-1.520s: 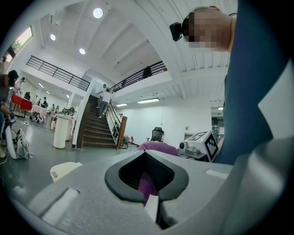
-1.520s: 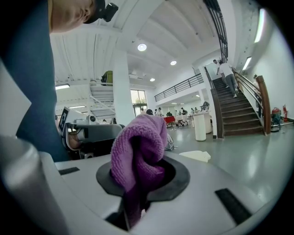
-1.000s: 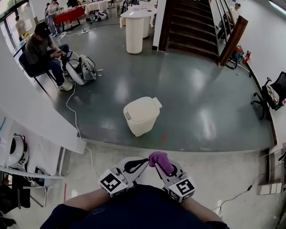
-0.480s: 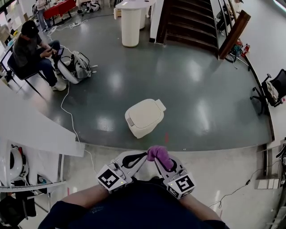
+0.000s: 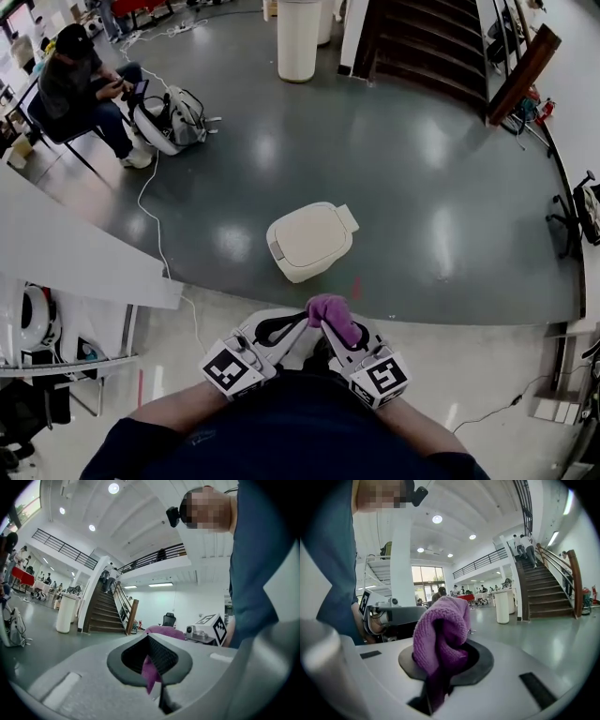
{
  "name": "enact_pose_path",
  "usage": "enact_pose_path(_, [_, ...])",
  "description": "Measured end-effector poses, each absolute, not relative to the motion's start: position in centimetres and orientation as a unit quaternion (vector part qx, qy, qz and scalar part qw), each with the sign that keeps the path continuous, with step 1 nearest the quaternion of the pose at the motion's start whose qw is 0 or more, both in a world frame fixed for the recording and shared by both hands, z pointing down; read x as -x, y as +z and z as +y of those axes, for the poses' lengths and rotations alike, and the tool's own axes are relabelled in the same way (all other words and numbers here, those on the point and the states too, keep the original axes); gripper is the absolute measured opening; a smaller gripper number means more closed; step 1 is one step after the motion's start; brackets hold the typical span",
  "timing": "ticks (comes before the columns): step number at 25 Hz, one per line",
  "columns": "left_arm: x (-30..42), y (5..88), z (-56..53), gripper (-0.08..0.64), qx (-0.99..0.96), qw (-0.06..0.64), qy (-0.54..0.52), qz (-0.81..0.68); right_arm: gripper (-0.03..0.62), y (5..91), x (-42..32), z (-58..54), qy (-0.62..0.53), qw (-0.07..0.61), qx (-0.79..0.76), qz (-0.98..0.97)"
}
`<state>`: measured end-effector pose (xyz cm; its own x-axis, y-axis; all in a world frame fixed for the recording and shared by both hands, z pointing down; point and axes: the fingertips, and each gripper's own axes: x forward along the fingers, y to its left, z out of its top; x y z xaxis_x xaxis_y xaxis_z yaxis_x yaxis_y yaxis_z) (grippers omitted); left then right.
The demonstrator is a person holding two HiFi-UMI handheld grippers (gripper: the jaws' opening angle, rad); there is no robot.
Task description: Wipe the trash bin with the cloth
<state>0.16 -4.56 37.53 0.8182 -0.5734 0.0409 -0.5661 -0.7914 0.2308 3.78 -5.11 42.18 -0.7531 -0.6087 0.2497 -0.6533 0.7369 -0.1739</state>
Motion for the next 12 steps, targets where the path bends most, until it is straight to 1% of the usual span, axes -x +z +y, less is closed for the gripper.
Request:
enact_pose_path(5, [-1.0,38.4,-6.7,-0.003,-0.937,0.122,-0.01,-0.326,0.074,43.4,-4.8,-7.8,0.133,0.095,-0.32,-0.933])
enact_pose_path(12, [-0.5,39.1,-10.4,-0.002,-0.93,0.114,-0.005,-0.349,0.074,45.6,-4.3,-11.8,0.138,0.108,-0.301,-0.937])
